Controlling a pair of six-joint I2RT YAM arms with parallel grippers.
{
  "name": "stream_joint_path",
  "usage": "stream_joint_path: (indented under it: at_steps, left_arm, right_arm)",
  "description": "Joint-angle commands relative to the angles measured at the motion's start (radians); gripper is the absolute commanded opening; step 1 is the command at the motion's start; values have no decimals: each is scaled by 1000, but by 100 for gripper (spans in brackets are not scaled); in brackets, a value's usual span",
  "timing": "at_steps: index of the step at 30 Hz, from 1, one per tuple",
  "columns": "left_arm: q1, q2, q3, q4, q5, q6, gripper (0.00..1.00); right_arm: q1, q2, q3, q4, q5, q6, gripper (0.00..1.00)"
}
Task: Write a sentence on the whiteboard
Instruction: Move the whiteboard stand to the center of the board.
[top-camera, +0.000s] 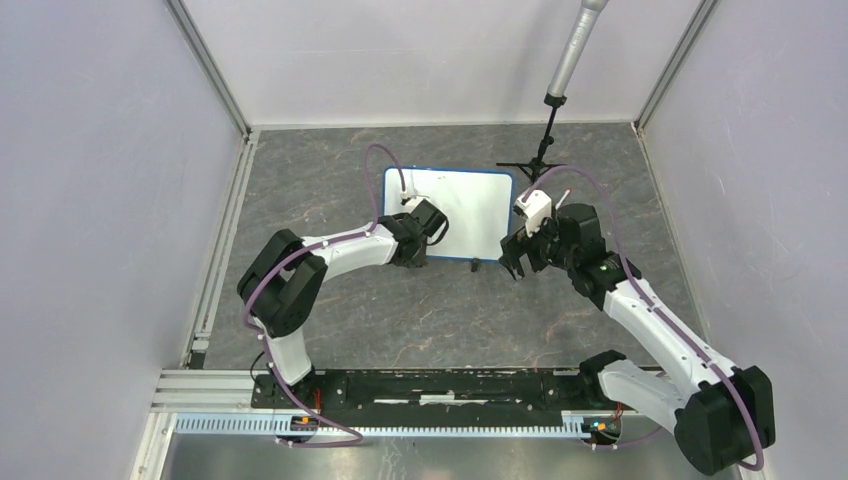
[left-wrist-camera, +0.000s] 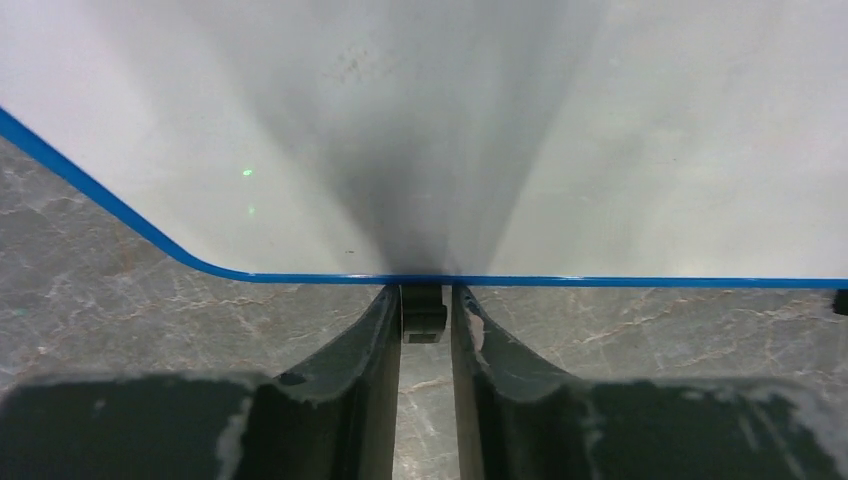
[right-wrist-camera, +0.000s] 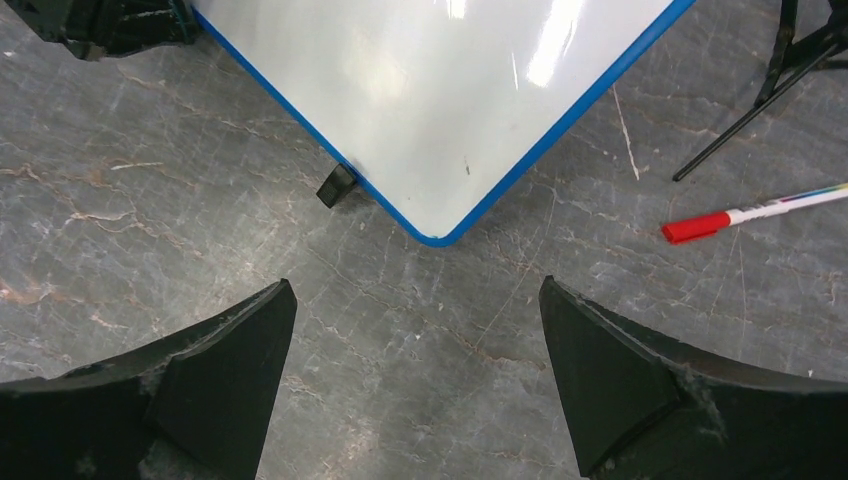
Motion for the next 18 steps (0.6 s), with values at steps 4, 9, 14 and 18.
stream_joint_path:
  at_steps: [4, 9, 14, 18]
  left_arm:
    - [4, -50, 4, 80, 107, -118, 57]
    - [-2, -143, -31, 161, 203, -55, 71]
    - [2, -230, -26, 131, 200, 1, 81]
    - [25, -301, 24, 63, 189, 36, 92]
  right_arm:
    - [8, 27, -36, 64, 105, -1, 98]
    - [22, 38, -87, 117, 164, 16, 96]
    - [71, 83, -110, 172, 200, 43, 92]
    - [115, 125, -111, 206, 216, 74, 90]
